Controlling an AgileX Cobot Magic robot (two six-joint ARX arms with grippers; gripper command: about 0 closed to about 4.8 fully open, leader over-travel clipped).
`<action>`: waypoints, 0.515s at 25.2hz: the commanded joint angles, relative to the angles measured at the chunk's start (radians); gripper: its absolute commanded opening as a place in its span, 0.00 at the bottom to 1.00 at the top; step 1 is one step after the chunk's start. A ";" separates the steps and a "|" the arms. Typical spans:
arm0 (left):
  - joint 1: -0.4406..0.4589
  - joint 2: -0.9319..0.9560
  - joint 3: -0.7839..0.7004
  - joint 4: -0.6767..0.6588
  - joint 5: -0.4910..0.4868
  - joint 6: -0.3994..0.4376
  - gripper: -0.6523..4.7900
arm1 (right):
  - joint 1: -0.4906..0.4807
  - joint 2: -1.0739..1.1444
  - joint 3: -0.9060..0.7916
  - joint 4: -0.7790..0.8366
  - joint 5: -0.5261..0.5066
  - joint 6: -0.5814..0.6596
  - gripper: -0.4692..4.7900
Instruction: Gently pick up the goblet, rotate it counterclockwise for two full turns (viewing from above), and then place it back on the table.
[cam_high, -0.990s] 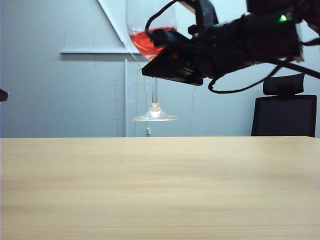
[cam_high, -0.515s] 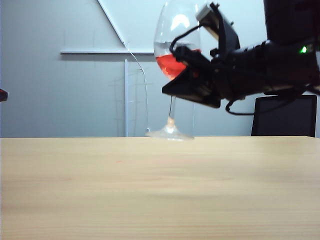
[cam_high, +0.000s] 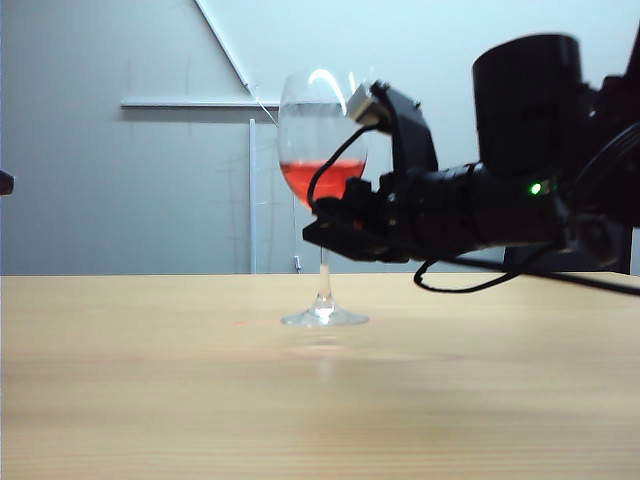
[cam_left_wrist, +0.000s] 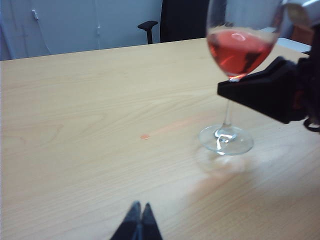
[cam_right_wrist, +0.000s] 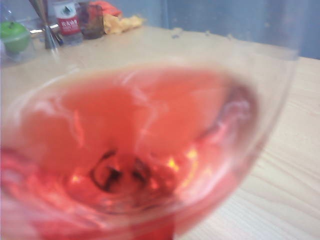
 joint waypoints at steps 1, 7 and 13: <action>0.000 0.001 0.002 0.005 0.002 0.006 0.11 | 0.001 0.031 0.018 0.108 0.008 -0.008 0.08; 0.000 0.000 0.002 0.005 0.002 0.006 0.11 | 0.001 0.060 0.023 0.117 0.008 -0.026 0.08; 0.000 0.000 0.002 0.005 0.002 0.006 0.11 | 0.001 0.060 0.023 0.112 0.012 -0.026 0.09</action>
